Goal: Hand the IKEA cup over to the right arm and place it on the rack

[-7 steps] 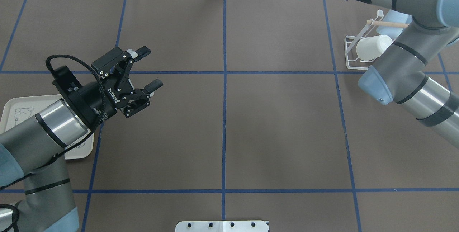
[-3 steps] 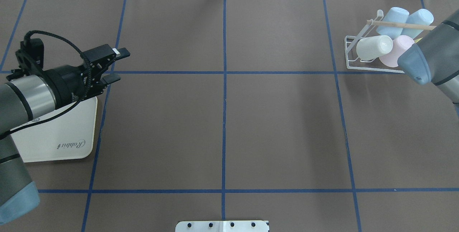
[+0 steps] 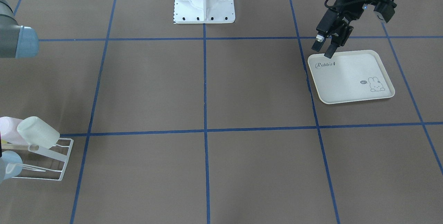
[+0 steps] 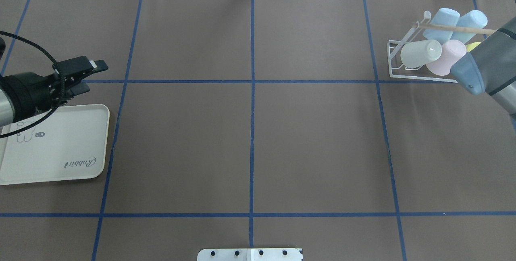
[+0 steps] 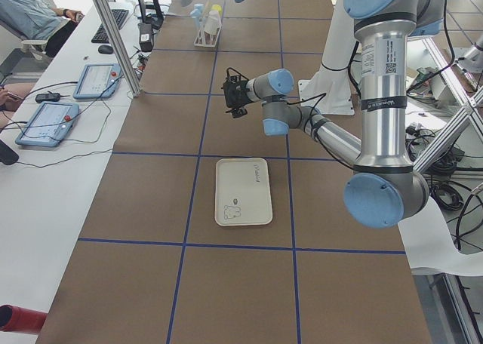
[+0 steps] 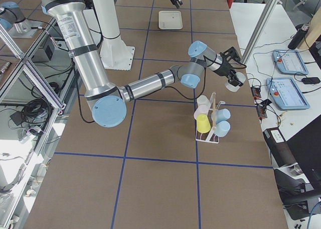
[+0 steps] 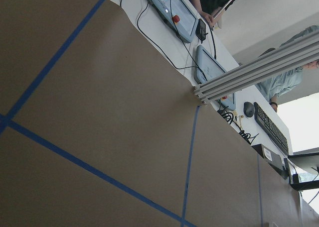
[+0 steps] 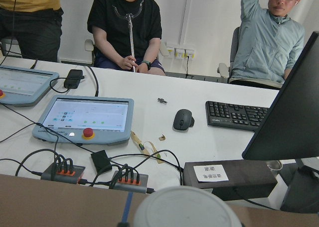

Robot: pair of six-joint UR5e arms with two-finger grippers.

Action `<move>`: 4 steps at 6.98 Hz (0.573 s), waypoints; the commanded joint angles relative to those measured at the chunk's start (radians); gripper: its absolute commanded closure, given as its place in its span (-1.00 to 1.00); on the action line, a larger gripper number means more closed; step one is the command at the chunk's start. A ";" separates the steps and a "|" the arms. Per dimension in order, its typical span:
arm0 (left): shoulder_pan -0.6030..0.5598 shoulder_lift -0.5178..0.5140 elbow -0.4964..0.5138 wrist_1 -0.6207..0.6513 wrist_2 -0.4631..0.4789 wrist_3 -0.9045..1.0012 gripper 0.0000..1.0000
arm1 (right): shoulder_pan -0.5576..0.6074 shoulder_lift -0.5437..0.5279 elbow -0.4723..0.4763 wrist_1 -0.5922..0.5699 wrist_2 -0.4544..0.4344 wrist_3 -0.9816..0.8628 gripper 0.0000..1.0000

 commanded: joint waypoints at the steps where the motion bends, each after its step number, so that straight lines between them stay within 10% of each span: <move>1: -0.010 0.015 -0.004 0.003 -0.012 0.015 -1.00 | -0.010 0.012 -0.122 0.167 -0.043 -0.011 1.00; 4: -0.010 0.015 0.005 0.002 -0.015 0.015 -1.00 | -0.111 -0.007 -0.124 0.246 -0.251 0.001 1.00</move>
